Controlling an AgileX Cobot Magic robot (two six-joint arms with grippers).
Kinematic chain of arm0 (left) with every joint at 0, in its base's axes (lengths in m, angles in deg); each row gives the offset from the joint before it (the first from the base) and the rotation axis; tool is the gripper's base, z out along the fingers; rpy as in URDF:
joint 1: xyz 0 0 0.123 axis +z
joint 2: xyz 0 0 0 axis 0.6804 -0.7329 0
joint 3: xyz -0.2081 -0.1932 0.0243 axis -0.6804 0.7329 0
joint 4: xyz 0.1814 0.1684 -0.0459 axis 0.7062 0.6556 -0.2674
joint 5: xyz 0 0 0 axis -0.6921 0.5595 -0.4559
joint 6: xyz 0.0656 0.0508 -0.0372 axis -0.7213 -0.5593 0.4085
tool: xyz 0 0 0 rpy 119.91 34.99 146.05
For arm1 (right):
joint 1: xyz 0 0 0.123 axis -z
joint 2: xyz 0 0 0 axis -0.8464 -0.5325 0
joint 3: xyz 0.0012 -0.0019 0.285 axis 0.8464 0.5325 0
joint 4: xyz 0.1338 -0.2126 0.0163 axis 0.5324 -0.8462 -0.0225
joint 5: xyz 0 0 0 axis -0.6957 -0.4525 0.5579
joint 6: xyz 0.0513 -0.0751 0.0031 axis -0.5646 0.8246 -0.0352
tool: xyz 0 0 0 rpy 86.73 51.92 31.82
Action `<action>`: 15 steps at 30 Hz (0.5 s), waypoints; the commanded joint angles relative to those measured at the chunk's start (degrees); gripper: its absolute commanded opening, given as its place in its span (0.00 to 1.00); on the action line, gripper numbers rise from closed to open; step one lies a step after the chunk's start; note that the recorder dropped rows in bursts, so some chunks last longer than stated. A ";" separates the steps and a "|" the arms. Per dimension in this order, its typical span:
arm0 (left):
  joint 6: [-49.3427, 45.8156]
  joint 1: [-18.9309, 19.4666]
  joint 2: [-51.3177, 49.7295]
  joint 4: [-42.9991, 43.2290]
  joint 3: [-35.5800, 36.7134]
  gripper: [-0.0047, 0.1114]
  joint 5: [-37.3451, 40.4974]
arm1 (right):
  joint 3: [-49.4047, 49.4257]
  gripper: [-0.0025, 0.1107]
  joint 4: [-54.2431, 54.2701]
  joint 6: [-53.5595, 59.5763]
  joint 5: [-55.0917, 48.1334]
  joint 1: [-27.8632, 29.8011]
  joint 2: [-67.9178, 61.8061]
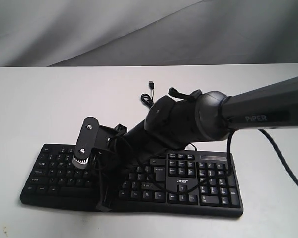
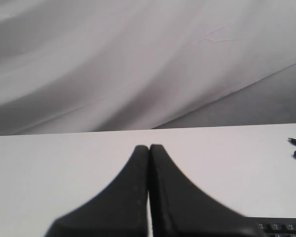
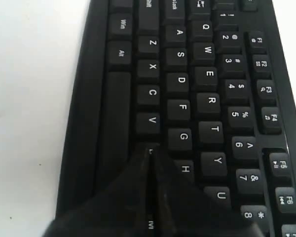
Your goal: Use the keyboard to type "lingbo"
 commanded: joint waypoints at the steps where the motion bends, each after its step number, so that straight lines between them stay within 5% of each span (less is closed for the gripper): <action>1: 0.12 -0.38 0.28 0.01 0.28 0.04 -0.56 | 0.01 0.02 -0.30 -0.20 0.19 -0.18 -0.37; 15: 0.12 -0.38 0.28 0.01 0.28 0.04 -0.56 | 0.01 0.02 -0.57 -0.10 0.82 -0.18 -1.20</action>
